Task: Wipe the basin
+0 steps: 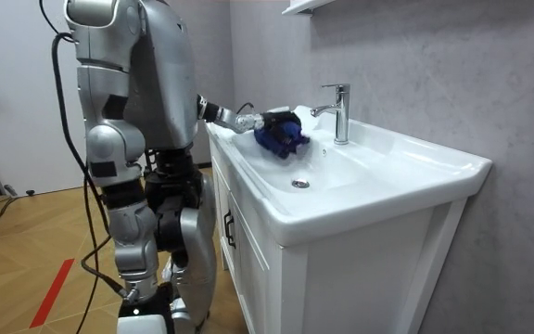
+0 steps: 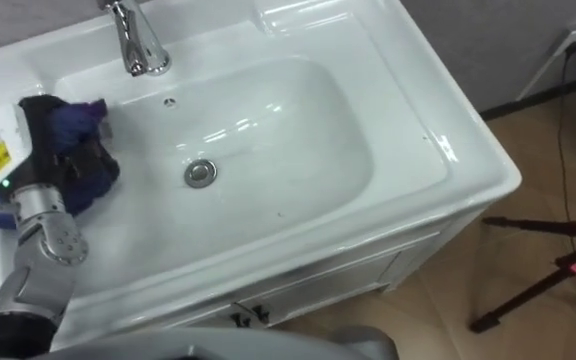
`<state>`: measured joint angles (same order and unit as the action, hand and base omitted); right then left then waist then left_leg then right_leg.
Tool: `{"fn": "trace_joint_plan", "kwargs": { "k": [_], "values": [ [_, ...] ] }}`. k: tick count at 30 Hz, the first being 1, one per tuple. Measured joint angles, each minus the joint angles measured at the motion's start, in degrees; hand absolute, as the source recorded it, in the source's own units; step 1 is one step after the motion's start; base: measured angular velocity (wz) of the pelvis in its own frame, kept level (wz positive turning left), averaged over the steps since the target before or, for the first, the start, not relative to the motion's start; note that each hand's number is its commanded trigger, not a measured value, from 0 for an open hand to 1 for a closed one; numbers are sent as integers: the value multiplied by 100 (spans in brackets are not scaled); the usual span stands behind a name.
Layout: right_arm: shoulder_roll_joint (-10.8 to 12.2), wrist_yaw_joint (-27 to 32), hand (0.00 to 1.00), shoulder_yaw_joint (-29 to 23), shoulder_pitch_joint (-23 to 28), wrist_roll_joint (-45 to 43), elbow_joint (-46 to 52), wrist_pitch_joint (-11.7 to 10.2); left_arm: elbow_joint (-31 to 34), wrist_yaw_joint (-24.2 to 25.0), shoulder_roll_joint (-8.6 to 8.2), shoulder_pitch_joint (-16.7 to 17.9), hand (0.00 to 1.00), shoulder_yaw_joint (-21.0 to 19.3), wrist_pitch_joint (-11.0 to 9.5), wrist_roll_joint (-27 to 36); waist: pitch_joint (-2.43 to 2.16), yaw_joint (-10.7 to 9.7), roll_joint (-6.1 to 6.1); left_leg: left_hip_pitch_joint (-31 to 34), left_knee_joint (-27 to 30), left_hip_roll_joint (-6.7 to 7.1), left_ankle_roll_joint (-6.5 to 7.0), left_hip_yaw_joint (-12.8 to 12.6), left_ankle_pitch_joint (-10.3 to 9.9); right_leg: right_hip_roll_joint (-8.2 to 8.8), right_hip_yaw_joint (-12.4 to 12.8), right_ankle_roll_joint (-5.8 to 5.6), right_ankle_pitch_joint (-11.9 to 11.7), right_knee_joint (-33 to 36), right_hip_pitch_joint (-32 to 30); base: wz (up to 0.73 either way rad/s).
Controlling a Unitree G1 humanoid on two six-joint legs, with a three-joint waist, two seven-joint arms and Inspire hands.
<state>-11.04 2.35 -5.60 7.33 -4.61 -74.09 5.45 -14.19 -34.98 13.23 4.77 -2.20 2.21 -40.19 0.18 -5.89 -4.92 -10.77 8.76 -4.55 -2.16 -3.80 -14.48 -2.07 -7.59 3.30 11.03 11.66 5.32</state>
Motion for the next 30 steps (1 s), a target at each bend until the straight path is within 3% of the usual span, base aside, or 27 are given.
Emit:
{"fn": "trace_joint_plan", "kwargs": {
  "k": [5, 11, 17, 23, 28, 30],
  "values": [
    [0, -2, 0, 145, -60, 6, -11, -70, 452, -105, 97, -2, 100, 0, -134, -1, 40, 48, 110, -15, 2, 15, -14, 76, 8, 24, -107, -15, 9, -5, 58, 10],
    [25, 6, 0, 222, -40, 12, -118, -71, 1060, -195, 98, 185, 100, -197, -176, 4, -13, 199, 208, 133, 134, 37, -30, 205, 26, 56, -251, -30, 3, -115, 52, 13],
    [-12, 8, 0, 216, -50, 41, -223, -81, 1561, -386, 105, 280, 100, -454, -200, 2, -80, 355, 66, 214, 189, 86, -14, 312, 36, 106, -431, -53, -11, -112, 78, 15],
    [-28, -4, 0, 217, -55, 59, -173, -122, 1560, -446, 105, 457, 100, -536, -201, 16, -41, 480, 9, 209, 162, 138, 10, 402, 64, 180, -521, -85, 9, -117, 146, 11],
    [-40, -85, 0, 217, -63, 275, -170, -98, 1294, -444, 104, 573, 100, -703, -172, 12, -30, 500, 49, 201, 162, 164, 22, 400, 72, 210, -529, -118, 35, -105, 133, 3],
    [-41, -109, 0, 208, -33, 355, -191, -88, 1092, -429, 101, 791, 100, -735, -139, 11, -29, 487, 53, 194, 162, 175, 25, 399, 73, 211, -518, -124, 40, -108, 137, -2]
  ]
}}
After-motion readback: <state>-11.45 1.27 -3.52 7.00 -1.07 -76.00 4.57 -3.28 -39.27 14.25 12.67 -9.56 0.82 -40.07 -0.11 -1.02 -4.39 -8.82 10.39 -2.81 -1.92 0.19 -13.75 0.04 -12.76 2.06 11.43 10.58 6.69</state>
